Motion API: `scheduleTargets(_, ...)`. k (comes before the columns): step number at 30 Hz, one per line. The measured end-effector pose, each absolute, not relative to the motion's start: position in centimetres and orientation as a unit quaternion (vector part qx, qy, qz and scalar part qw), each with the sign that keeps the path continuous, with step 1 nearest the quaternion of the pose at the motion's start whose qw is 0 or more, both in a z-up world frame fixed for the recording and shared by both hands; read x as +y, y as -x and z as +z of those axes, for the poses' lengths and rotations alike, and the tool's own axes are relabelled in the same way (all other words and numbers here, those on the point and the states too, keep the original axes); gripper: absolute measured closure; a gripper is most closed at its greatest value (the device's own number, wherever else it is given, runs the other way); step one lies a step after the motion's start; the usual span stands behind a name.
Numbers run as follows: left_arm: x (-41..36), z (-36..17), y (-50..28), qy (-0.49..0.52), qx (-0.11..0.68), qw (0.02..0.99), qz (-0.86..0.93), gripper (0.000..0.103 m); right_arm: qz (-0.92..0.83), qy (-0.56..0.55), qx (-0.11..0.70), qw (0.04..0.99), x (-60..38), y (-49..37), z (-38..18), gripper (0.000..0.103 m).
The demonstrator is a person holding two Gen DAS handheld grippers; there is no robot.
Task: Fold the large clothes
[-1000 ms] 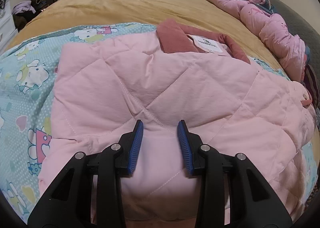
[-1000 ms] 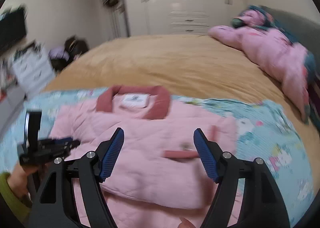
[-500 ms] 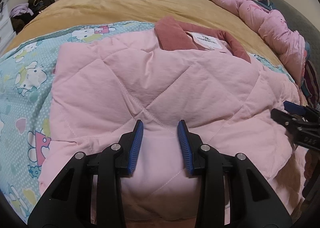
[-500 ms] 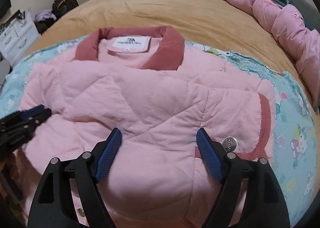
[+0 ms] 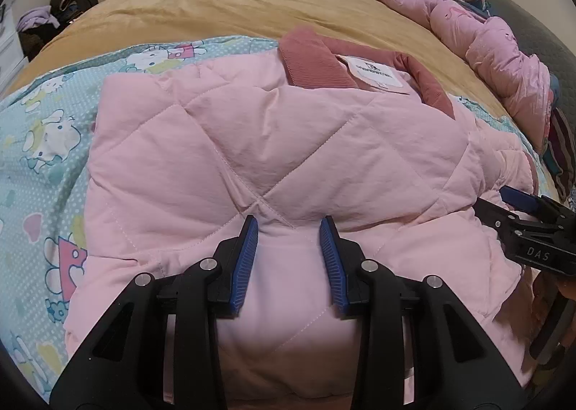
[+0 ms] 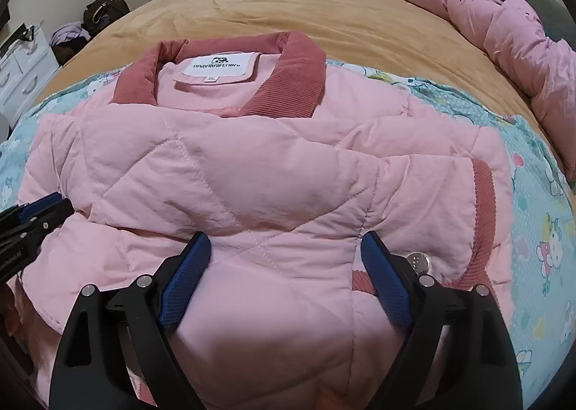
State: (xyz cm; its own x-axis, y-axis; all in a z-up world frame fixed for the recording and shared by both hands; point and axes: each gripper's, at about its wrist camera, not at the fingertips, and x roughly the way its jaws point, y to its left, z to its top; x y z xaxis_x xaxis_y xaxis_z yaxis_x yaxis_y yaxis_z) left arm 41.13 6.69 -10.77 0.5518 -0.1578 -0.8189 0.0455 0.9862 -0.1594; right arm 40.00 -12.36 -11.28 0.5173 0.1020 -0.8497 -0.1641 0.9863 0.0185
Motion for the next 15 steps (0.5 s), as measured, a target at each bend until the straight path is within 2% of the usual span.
scheduleTargets(3,6.6,-10.5,-40.6,0.059,0.464,0.882,-0.055,0.075,0.077,0.025,0.491,0.867,-12.3,-39.7,-10.6,0.013)
scheduleTargets(5,6.6,-10.3,-40.4,0.06,0.464,0.882,-0.056,0.075,0.081,0.029,0.491,0.867,-12.2,-39.1,-10.3,0.006)
scheduleTargets(10,6.6,-9.7,-40.0,0.065,0.469,0.879,-0.058,0.071,0.081,0.029,0.478,0.874,-12.2,-37.8,-9.3,0.004)
scheduleTargets(13,6.4,-9.2,-39.5,0.066,0.47,0.878,-0.062,0.063,0.086,0.029,0.465,0.881,-12.4,-36.7,-8.5,0.004)
scheduleTargets(15,6.1,-8.8,-39.1,0.064,0.469,0.878,-0.068,0.046,0.092,0.025,0.458,0.884,-12.6,-36.0,-8.0,0.004)
